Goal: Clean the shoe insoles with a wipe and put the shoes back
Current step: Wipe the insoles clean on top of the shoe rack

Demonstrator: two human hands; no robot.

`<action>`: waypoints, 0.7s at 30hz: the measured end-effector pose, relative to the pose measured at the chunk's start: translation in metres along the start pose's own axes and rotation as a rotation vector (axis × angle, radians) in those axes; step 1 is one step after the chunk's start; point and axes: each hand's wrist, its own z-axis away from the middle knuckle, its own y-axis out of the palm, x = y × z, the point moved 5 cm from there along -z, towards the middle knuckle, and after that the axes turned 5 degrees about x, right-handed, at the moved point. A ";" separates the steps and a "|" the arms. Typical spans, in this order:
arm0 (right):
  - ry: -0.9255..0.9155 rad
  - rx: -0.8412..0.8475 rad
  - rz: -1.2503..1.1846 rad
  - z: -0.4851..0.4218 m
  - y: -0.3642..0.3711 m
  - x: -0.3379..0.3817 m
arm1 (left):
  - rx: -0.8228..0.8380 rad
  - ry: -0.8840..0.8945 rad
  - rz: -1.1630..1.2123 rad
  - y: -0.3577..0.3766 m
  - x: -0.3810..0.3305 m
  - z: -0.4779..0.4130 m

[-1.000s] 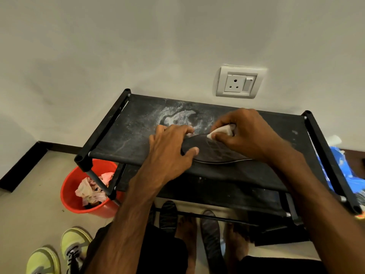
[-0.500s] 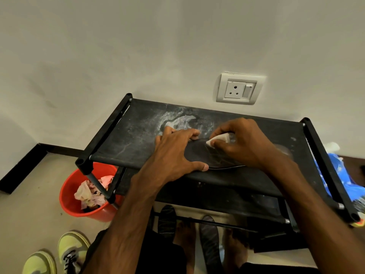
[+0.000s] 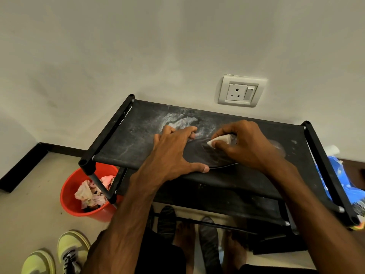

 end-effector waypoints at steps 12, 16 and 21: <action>-0.006 -0.067 -0.031 0.001 -0.001 0.001 | 0.045 -0.002 0.006 -0.004 0.001 -0.006; -0.005 -0.052 -0.027 0.000 0.001 0.002 | 0.064 0.010 -0.038 -0.002 -0.001 -0.006; -0.007 -0.053 -0.031 0.000 0.002 0.004 | 0.029 0.038 -0.019 0.003 -0.013 -0.009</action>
